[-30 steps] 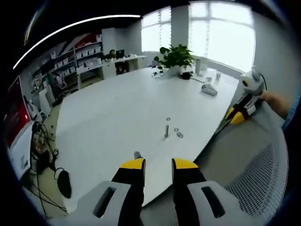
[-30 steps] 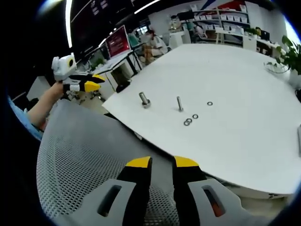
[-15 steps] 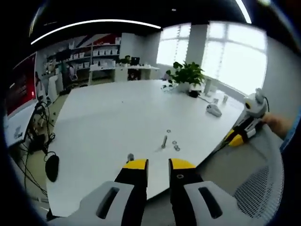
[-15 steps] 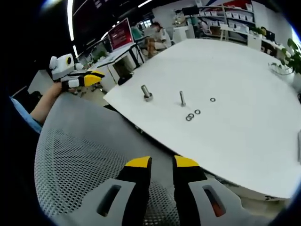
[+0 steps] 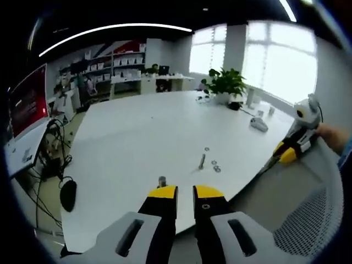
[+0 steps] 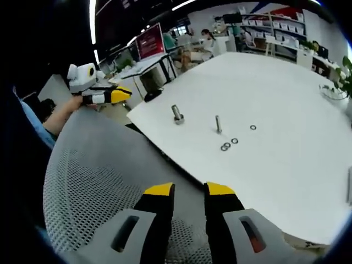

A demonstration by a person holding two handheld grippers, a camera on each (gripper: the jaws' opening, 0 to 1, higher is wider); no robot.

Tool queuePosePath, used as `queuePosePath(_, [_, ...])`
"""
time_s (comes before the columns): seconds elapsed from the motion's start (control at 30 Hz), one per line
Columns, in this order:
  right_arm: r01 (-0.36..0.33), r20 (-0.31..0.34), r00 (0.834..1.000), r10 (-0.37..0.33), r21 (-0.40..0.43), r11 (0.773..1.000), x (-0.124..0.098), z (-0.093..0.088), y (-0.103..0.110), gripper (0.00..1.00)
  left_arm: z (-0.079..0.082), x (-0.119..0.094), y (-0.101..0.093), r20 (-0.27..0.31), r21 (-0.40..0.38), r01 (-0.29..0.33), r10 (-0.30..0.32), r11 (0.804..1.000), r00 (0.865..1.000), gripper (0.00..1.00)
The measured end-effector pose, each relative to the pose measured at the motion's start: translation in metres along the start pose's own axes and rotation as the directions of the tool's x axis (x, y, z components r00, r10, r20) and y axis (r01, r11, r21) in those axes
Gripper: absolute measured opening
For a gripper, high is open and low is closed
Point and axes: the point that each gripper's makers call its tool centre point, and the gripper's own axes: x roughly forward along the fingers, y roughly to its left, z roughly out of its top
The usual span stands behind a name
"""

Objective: Place the washer onto the threaded stud by aligning its center hole with the stud, sliding it down to the base, and recovering from edge contact or off-axis alignment until the washer reaches the visible bottom stop.

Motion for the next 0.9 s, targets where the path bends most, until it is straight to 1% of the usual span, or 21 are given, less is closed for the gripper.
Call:
queuePosePath(0.03, [0.000,0.026,1.000,0.000,0.007,1.000,-0.003,0.006,-0.004,0.24,0.006,-0.002,0.003,0.037,0.013,-0.015,0.015,1.000,0.999,0.07])
queuePosePath(0.07, [0.004,0.041,0.999,-0.004,-0.001,1.000,-0.006,0.011,-0.009,0.23,0.009,-0.003,0.003,0.052,0.023,-0.016,0.014,1.000,0.999,0.07])
queuePosePath(0.2, [0.028,0.044,0.999,-0.028,-0.014,1.000,-0.008,0.021,-0.026,0.23,0.004,-0.002,0.004,0.032,0.016,-0.017,0.017,1.000,0.999,0.07])
queuePosePath(0.27, [0.040,0.024,0.999,-0.039,-0.042,0.998,-0.005,0.023,-0.035,0.23,0.004,-0.002,0.005,0.034,0.016,-0.018,0.017,1.000,0.999,0.07])
queuePosePath(0.37, [0.059,-0.012,0.998,-0.061,-0.106,0.993,0.001,0.025,-0.045,0.23,-0.001,-0.001,0.004,0.015,0.006,-0.010,0.010,1.000,1.000,0.07])
queuePosePath(0.4, [0.089,0.003,0.996,-0.090,-0.144,0.986,0.003,0.030,-0.053,0.22,-0.001,-0.001,0.004,0.012,0.007,-0.009,0.009,1.000,1.000,0.07])
queuePosePath(0.43, [0.110,0.027,0.994,-0.107,-0.162,0.981,0.005,0.035,-0.058,0.21,-0.003,0.000,0.006,0.006,0.002,-0.010,0.010,1.000,1.000,0.07])
queuePosePath(0.47, [0.117,0.047,0.993,-0.110,-0.175,0.978,0.007,0.039,-0.061,0.21,-0.006,0.000,0.007,-0.007,-0.011,-0.012,0.012,1.000,1.000,0.07])
queuePosePath(0.5, [0.101,0.031,0.995,-0.097,-0.168,0.981,0.010,0.038,-0.063,0.21,-0.006,0.000,0.007,-0.005,-0.020,-0.011,0.011,1.000,1.000,0.06])
queuePosePath(0.53, [0.099,0.025,0.995,-0.096,-0.169,0.981,0.013,0.039,-0.066,0.21,-0.004,0.000,0.008,0.007,-0.026,-0.010,0.010,1.000,1.000,0.06])
queuePosePath(0.6, [0.093,0.025,0.996,-0.090,-0.186,0.978,0.019,0.043,-0.073,0.22,-0.005,0.000,0.009,0.004,-0.033,-0.014,0.014,0.999,1.000,0.06])
queuePosePath(0.63, [0.097,0.021,0.995,-0.094,-0.189,0.977,0.022,0.044,-0.077,0.23,-0.007,0.000,0.008,-0.007,-0.034,-0.012,0.012,0.999,1.000,0.06])
queuePosePath(0.67, [0.124,0.014,0.992,-0.124,-0.204,0.971,0.025,0.046,-0.086,0.25,-0.008,0.001,0.007,-0.013,-0.032,-0.010,0.010,0.999,1.000,0.06])
queuePosePath(0.7, [0.120,0.003,0.992,-0.123,-0.220,0.968,0.028,0.045,-0.089,0.25,-0.008,0.001,0.007,-0.015,-0.029,-0.009,0.009,1.000,1.000,0.06])
queuePosePath(0.73, [0.103,-0.031,0.993,-0.113,-0.236,0.966,0.032,0.042,-0.091,0.25,-0.009,0.001,0.007,-0.018,-0.027,-0.011,0.010,1.000,1.000,0.05])
queuePosePath(0.8, [0.093,-0.064,0.992,-0.113,-0.254,0.963,0.039,0.040,-0.095,0.25,-0.011,0.000,0.008,-0.026,-0.033,-0.014,0.013,0.999,1.000,0.04])
queuePosePath(0.9, [0.050,-0.133,0.987,-0.091,-0.283,0.958,0.055,0.036,-0.100,0.25,-0.011,0.000,0.008,-0.027,-0.038,-0.015,0.014,0.999,1.000,0.04])
